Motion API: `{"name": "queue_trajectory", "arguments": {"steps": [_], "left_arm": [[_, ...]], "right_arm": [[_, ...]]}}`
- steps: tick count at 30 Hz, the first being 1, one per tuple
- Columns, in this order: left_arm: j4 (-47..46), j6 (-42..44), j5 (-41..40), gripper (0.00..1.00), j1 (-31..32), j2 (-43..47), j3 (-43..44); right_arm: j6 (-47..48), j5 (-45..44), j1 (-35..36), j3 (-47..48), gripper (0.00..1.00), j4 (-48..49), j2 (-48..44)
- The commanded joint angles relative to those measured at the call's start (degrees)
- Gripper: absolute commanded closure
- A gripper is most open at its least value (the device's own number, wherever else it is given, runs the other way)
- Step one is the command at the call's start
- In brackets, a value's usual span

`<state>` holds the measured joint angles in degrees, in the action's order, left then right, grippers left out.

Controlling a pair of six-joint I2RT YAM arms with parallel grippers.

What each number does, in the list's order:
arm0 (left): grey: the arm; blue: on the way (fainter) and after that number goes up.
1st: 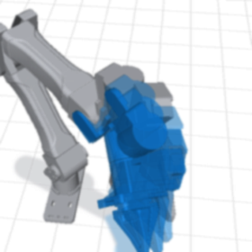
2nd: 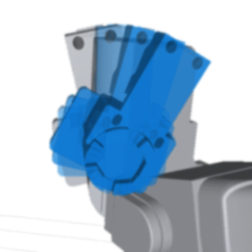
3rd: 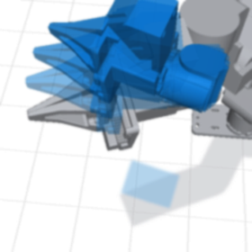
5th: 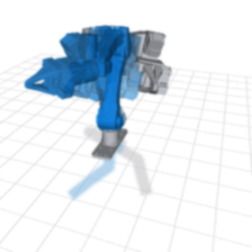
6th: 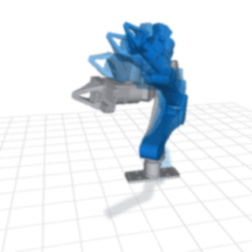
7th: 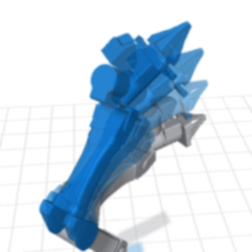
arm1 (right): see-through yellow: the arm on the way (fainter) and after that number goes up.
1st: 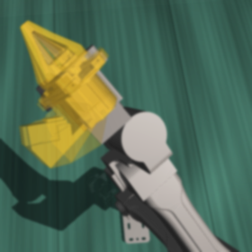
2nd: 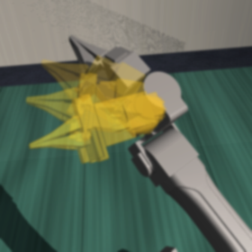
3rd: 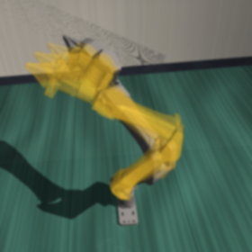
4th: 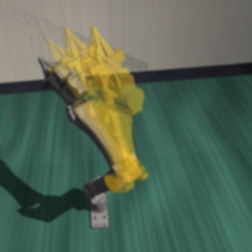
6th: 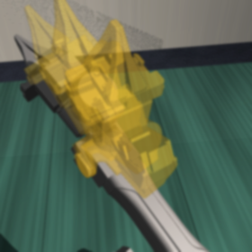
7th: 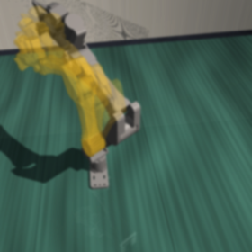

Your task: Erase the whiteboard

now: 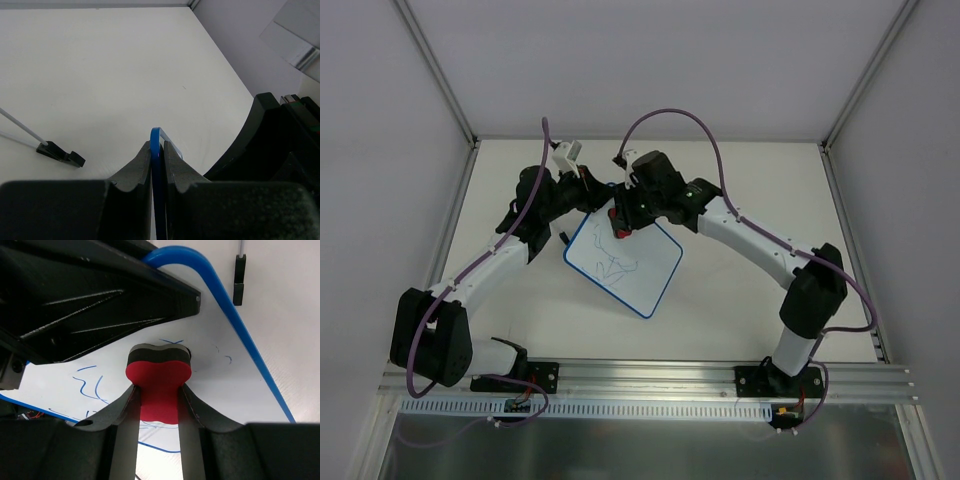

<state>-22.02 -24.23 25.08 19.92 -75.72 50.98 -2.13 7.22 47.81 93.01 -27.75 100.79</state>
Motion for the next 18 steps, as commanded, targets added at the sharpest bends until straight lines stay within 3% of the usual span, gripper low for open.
{"name": "queue_trajectory", "arguments": {"steps": [1, 10, 18], "left_arm": [[-7.5, 4.0, 10.2, 1.0, 3.1, 2.7, 2.1], [-7.3, 5.7, 10.4, 1.0, 3.1, 3.5, 2.1], [-7.3, 6.6, 11.5, 1.0, 3.1, 2.8, 3.2]], "right_arm": [[-1.6, -2.6, 1.0, 3.3, 1.0, 3.8, 2.9], [-6.5, -5.1, -4.5, -1.3, 1.0, 4.1, 2.0], [-9.0, -4.2, -6.5, -12.9, 1.0, 8.8, -0.2]]}}
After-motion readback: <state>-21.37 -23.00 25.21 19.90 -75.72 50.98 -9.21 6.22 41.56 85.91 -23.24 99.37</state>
